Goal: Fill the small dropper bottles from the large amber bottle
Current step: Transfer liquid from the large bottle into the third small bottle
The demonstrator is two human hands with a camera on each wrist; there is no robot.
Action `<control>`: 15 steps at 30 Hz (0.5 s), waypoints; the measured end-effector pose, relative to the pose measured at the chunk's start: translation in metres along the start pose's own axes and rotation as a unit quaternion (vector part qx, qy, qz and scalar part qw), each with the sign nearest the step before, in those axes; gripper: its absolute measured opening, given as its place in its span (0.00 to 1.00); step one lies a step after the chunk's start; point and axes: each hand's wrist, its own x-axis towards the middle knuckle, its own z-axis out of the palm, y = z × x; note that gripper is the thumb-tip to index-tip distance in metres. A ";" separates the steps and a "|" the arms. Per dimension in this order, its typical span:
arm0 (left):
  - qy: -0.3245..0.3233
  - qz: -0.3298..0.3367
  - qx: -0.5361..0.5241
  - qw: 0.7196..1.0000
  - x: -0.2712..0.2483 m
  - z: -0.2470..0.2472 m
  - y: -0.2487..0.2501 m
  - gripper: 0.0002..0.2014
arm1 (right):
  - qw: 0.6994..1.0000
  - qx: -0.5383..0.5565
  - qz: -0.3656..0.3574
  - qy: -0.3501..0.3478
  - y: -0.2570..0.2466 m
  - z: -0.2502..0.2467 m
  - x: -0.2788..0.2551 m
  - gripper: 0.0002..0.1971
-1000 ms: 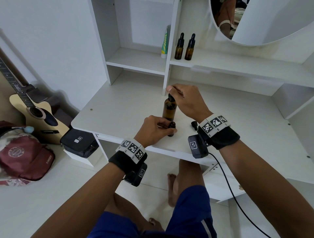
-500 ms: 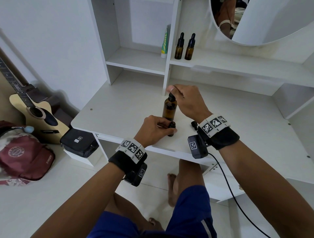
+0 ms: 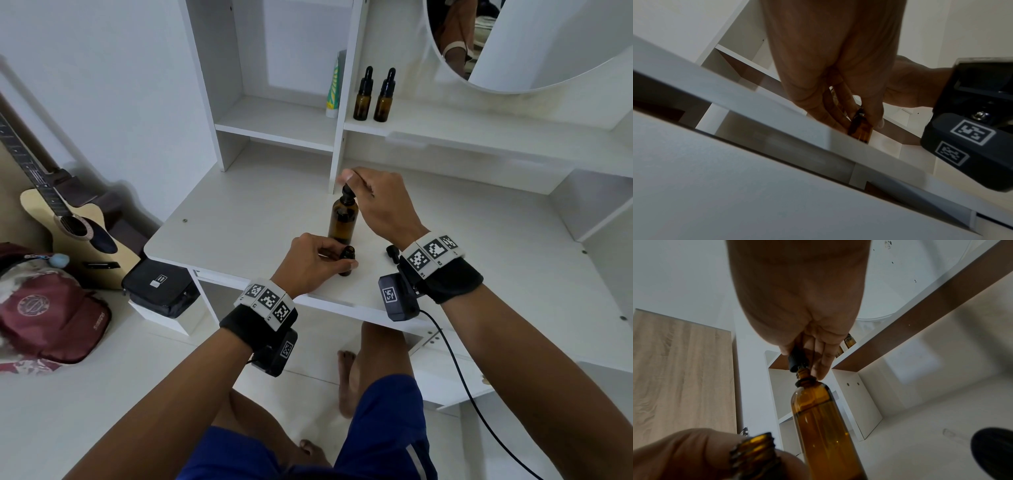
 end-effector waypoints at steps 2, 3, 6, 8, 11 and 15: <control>0.000 0.000 0.001 1.000 0.000 0.000 0.000 0.11 | 1.000 0.008 -0.002 0.003 -0.001 0.000 0.000 0.19; 0.000 0.001 0.000 1.000 0.000 0.000 0.000 0.11 | 1.000 0.009 -0.002 0.005 -0.001 0.000 0.000 0.19; 0.001 -0.001 -0.003 1.000 0.000 0.000 0.000 0.11 | 1.000 0.001 -0.005 0.002 0.001 0.000 0.000 0.20; 0.000 -0.001 -0.002 1.000 0.000 0.000 0.000 0.11 | 1.000 -0.010 -0.010 0.000 0.002 0.000 0.000 0.20; -0.001 -0.004 -0.003 1.000 0.000 0.000 0.000 0.12 | 1.000 -0.020 -0.014 0.000 0.001 -0.001 0.001 0.20; -0.002 -0.005 0.004 1.000 0.001 0.000 -0.001 0.12 | 1.000 -0.012 -0.018 0.015 -0.005 -0.010 0.005 0.20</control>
